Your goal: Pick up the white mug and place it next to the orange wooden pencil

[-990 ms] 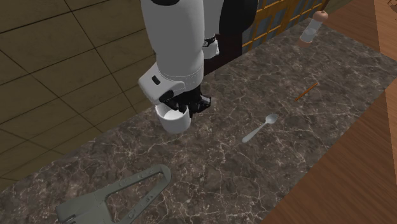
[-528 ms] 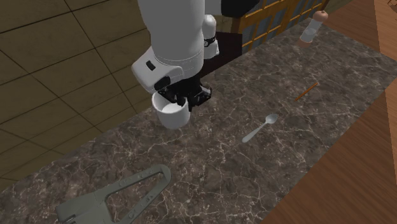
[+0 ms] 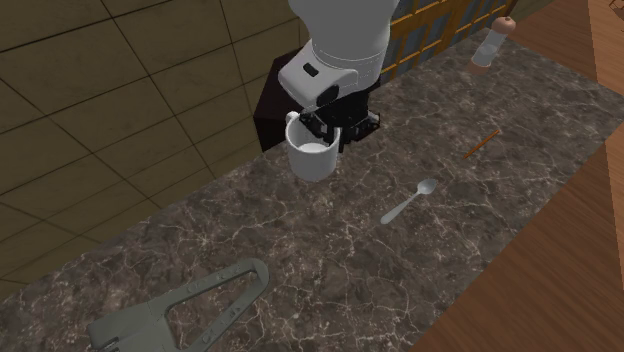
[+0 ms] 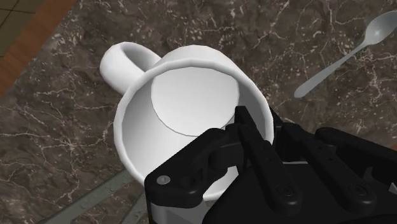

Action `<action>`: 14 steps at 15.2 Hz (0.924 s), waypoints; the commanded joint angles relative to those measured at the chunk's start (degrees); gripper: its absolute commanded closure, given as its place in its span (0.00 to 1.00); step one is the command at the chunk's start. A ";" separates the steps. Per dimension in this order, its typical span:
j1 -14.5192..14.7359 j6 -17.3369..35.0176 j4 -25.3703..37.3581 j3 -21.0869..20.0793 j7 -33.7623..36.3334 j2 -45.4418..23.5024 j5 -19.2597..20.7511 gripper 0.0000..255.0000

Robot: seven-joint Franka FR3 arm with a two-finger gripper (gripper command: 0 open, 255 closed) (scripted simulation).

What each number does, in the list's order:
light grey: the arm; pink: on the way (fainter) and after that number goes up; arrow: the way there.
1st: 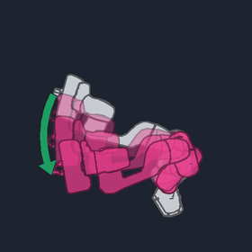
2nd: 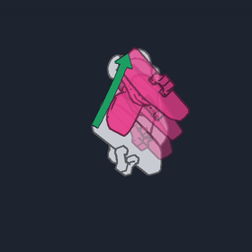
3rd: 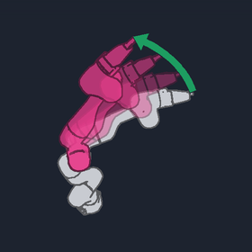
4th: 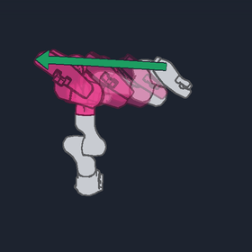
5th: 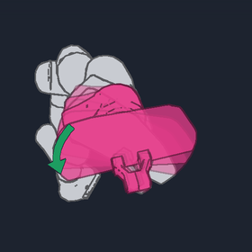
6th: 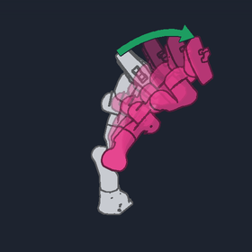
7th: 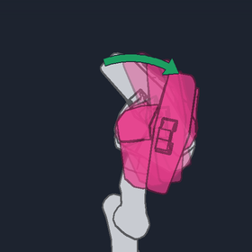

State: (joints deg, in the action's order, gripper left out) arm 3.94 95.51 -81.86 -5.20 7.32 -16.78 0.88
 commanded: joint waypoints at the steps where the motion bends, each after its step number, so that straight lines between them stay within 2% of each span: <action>1: 1.27 1.20 -3.89 -0.79 2.16 2.73 -0.14 1.00; 7: 4.90 3.69 -13.05 -3.53 8.53 9.49 -0.83 1.00; 14: 9.23 5.34 -19.88 -7.40 16.55 14.89 -1.94 1.00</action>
State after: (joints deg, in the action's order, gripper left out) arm 12.48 101.01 -101.61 -11.96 22.47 -2.23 -0.97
